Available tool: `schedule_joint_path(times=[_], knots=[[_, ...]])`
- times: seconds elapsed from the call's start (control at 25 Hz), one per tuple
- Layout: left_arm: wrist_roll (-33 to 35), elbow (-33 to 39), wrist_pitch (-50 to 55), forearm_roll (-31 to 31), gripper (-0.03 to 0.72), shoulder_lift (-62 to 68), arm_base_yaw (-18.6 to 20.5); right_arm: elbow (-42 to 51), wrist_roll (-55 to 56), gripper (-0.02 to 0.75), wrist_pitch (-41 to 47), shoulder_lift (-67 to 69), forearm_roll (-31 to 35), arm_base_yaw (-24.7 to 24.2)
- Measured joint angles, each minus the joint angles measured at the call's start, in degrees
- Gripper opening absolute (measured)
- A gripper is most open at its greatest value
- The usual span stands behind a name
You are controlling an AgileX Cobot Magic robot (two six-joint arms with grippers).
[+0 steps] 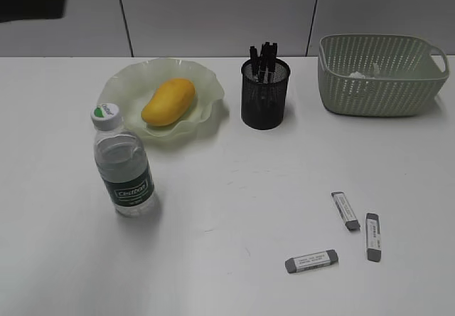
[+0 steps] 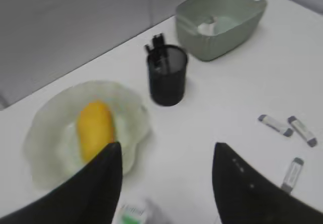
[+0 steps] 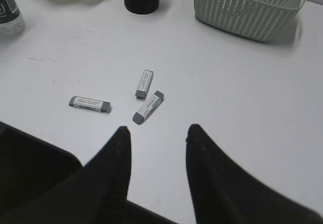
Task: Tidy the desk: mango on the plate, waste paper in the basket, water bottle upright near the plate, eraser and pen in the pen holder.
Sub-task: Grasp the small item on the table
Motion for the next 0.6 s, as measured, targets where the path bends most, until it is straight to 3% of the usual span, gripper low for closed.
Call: schedule_joint_path(times=[0.12,0.24,0.32,0.44,0.6], knots=[[-0.3,-6.1,-3.4,2.6,0.427,10.6,-11.5,0.0,0.0,0.281,0.0,0.0,0.0,0.0],[-0.4,-10.9,-2.1,10.4,0.428,24.0,-23.4,0.0,0.1,0.264,0.0,0.0,0.0,0.0],[-0.4,-13.0,0.0,15.7,0.447,33.3,-29.0,0.0,0.1,0.259,0.0,0.0,0.0,0.0],[-0.4,-15.8,1.4,17.7,0.501,43.7,-34.0,0.0,0.1,0.258,0.0,0.0,-0.1,0.0],[-0.4,-19.0,1.4,17.5,0.522,52.5,-36.1,0.0,0.1,0.258,0.0,0.0,-0.1,0.0]])
